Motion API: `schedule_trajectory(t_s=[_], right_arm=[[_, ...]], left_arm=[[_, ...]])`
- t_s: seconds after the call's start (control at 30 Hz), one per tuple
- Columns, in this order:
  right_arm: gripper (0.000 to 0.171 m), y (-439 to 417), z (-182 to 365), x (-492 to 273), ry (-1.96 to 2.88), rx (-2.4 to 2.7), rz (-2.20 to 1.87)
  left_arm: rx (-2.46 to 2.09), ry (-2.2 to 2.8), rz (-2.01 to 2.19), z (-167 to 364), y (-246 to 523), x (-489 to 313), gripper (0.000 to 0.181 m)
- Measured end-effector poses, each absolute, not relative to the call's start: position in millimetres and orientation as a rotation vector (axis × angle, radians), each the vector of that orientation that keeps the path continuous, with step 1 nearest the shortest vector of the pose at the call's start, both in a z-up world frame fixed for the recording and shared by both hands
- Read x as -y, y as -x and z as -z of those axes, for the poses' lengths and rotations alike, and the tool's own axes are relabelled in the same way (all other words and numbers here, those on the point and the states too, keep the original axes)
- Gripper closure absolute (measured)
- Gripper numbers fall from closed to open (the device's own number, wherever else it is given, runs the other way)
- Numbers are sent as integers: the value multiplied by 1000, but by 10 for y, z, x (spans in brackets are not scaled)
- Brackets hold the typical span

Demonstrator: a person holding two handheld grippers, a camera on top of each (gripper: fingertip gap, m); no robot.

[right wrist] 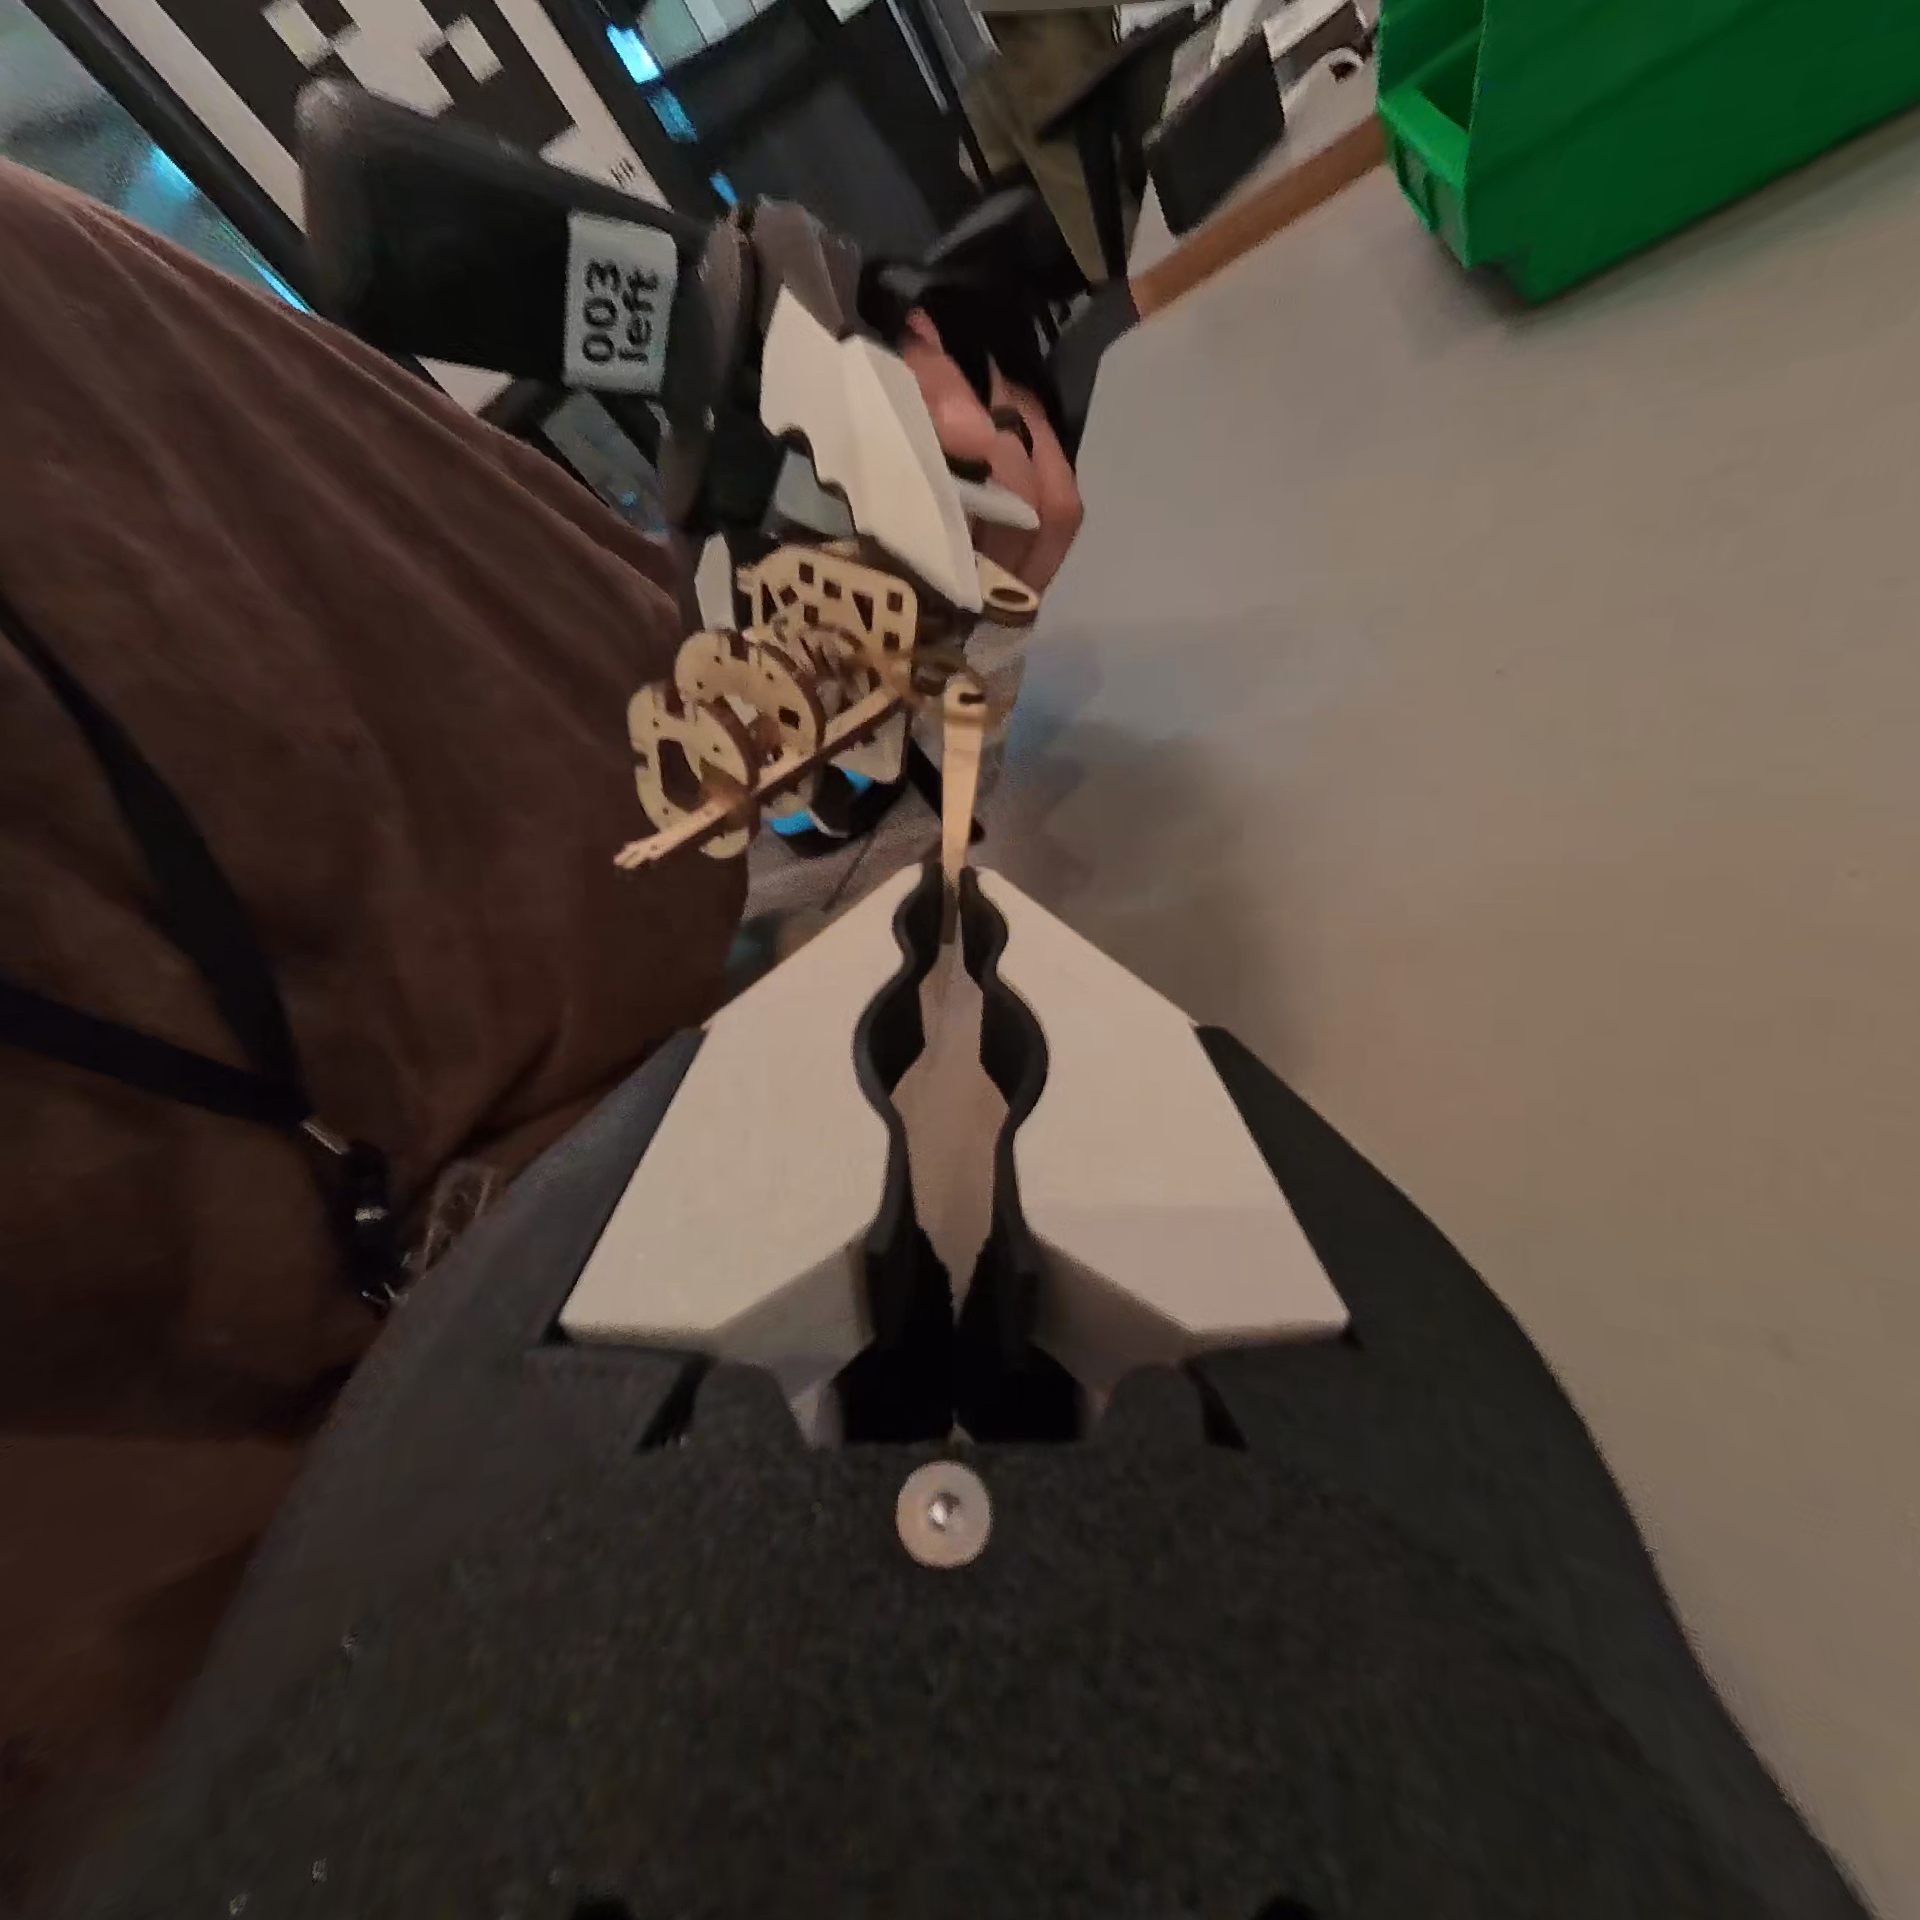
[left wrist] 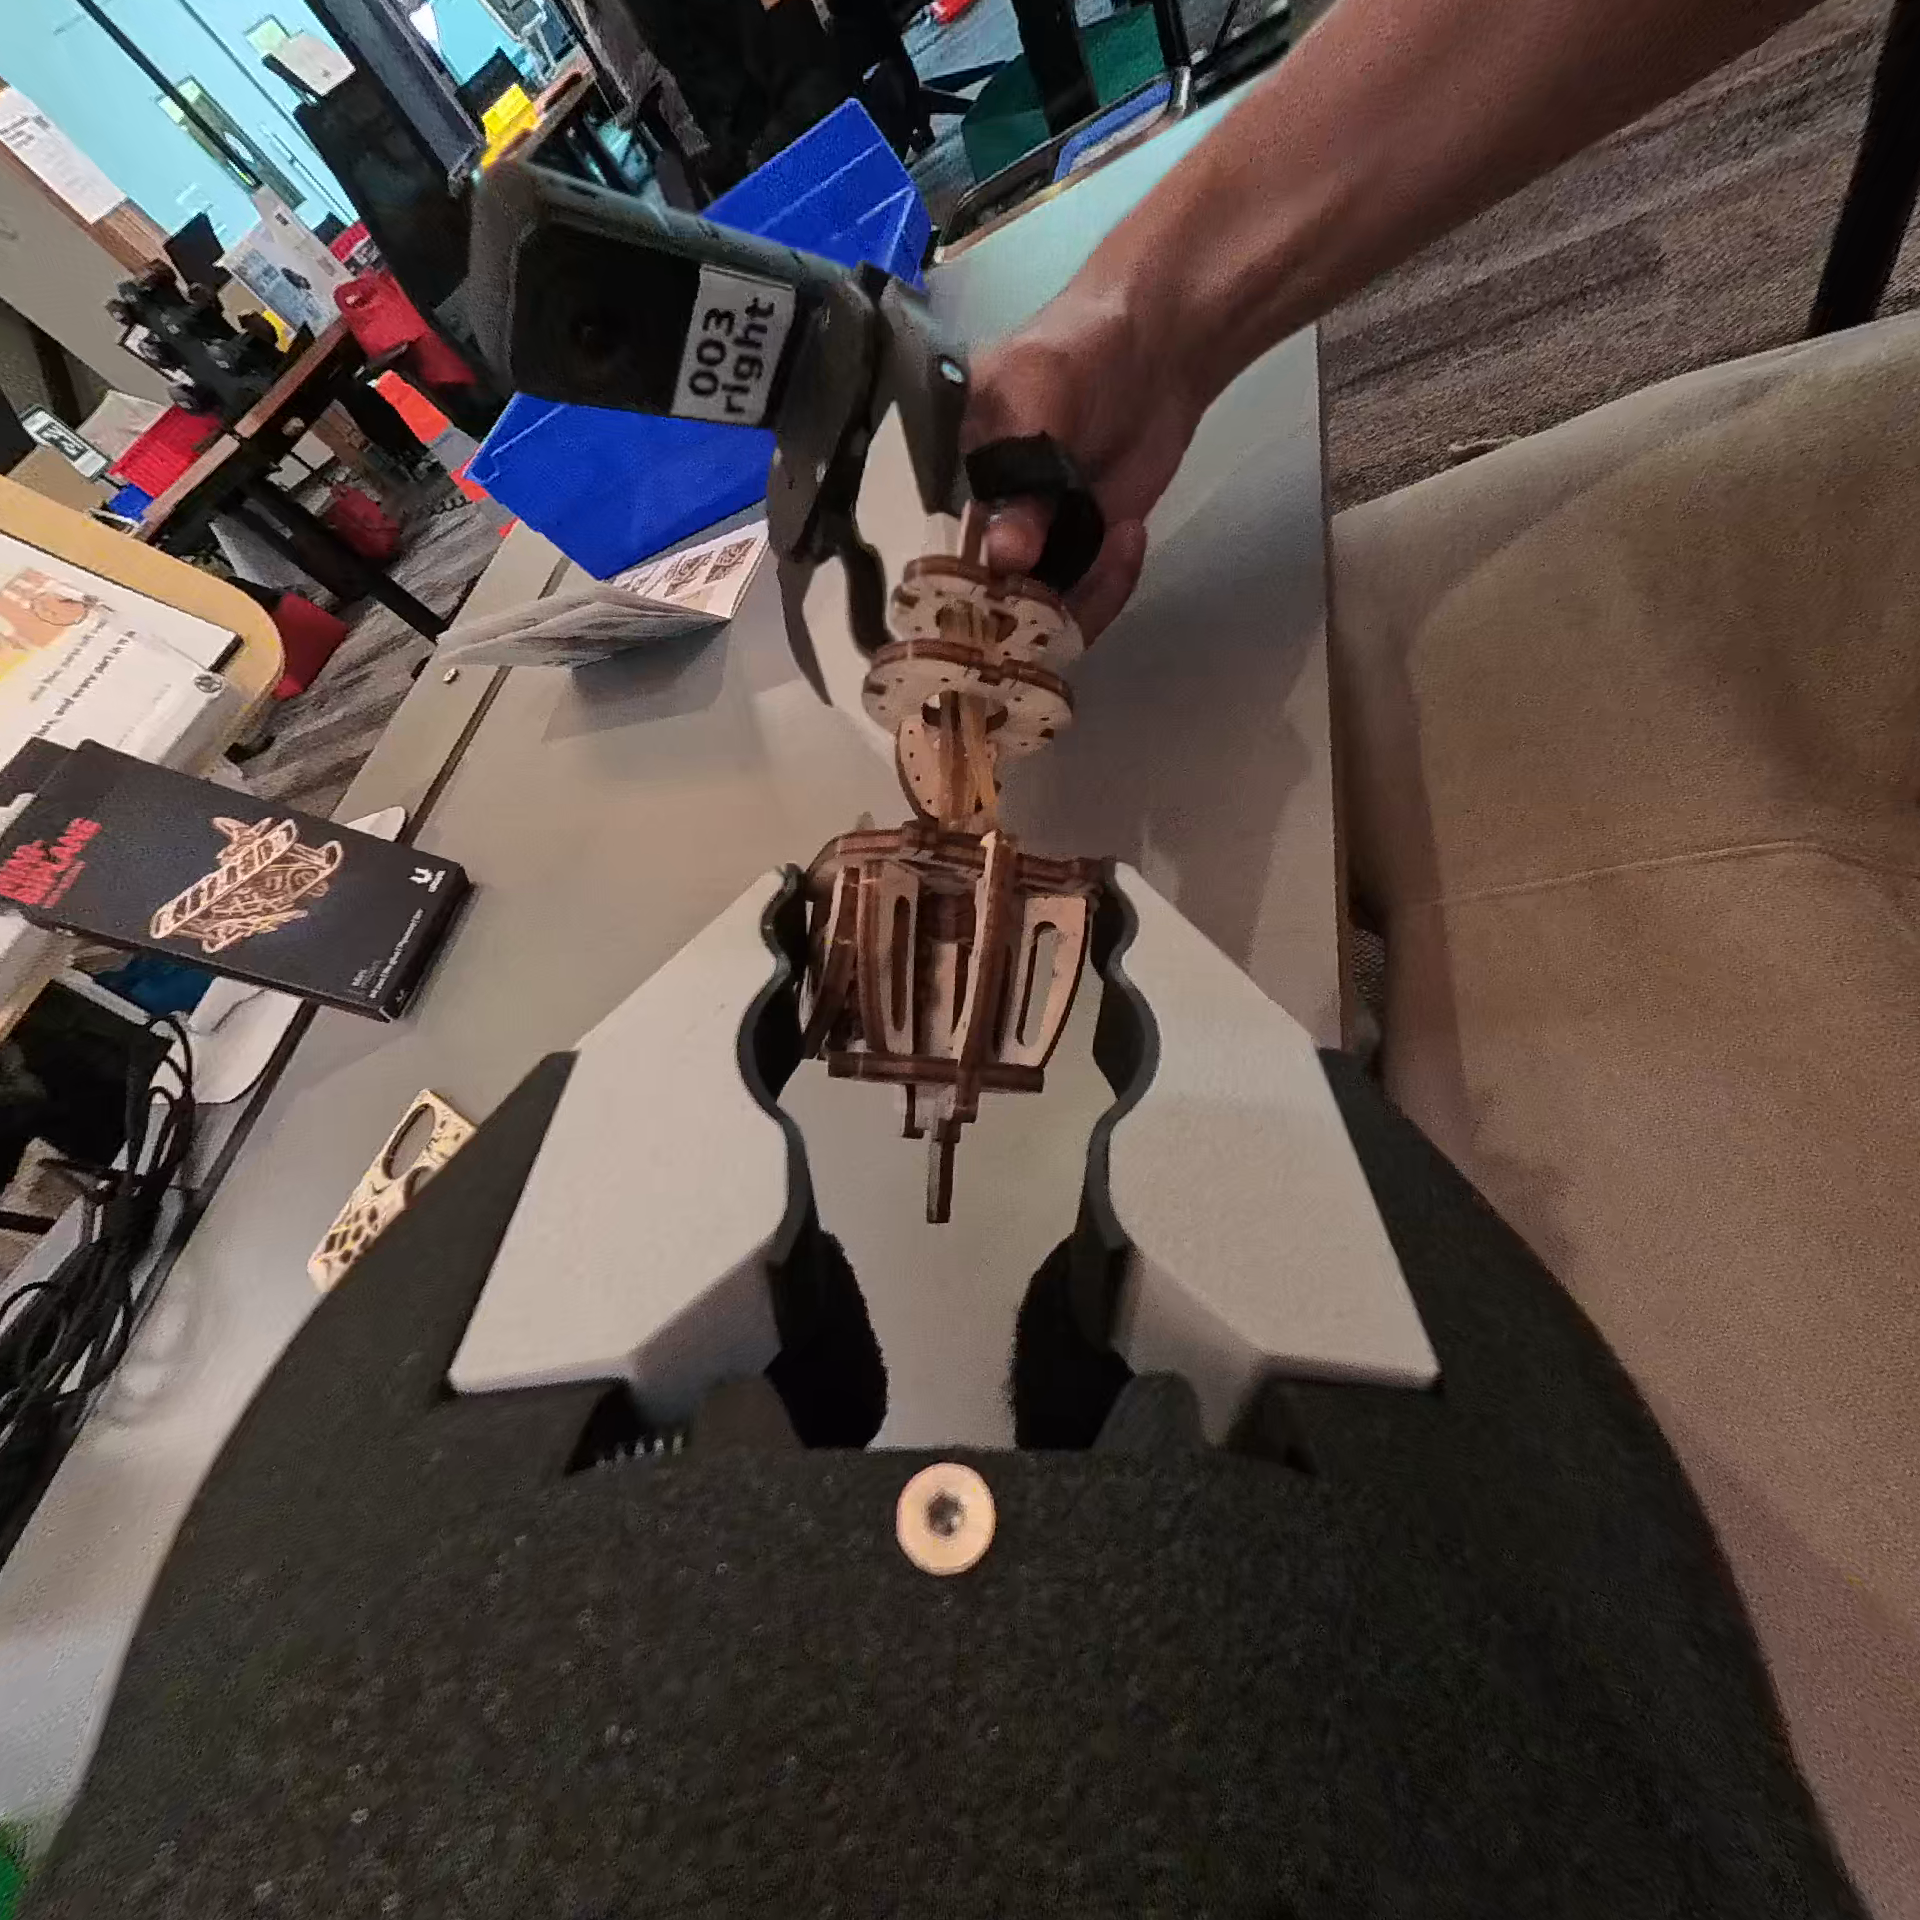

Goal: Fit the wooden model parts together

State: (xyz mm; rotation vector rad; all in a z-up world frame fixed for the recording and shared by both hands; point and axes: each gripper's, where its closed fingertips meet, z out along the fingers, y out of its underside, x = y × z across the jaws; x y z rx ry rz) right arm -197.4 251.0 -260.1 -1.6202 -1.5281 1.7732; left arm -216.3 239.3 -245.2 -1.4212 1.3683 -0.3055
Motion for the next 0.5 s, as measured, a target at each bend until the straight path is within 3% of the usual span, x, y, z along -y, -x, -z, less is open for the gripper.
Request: schedule_trajectory(t_s=[0.23, 0.5], right_arm=[[169, 1975, 2459, -2530, 1558, 1386, -1953], [169, 1947, 2453, -2757, 1497, 1443, -1532]], left_arm=[[-1360, 1435, 320, 2489, 2171, -2403, 129], [-1336, 1454, 322, 2508, 2204, -2445, 129]])
